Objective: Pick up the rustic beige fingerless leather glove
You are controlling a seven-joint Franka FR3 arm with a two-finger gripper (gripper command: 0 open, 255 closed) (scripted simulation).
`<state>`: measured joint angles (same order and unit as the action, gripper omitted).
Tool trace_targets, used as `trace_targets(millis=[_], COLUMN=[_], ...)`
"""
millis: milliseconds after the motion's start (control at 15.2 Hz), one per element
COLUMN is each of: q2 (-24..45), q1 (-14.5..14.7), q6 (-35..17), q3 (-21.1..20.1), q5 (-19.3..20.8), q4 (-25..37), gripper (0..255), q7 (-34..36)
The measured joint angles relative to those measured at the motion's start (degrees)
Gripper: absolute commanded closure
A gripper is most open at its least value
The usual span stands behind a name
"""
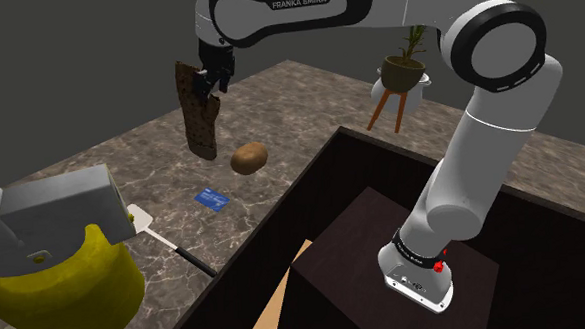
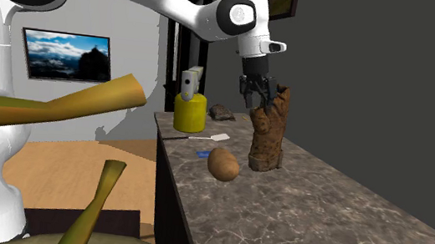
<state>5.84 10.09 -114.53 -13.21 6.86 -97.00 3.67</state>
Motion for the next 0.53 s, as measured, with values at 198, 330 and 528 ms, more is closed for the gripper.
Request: trace_targets(millis=[198,330,528], q2=[0.2,0.3,0.4], q1=[0.0,0.0,0.0], q6=[-2.5,-3.3,-3.5], q3=[0.0,0.1,0.1], q5=[0.2,0.2,0.3], q4=[-2.4,-3.0,-3.1], gripper=[0,255,255], q7=[0.3,0.3,0.3])
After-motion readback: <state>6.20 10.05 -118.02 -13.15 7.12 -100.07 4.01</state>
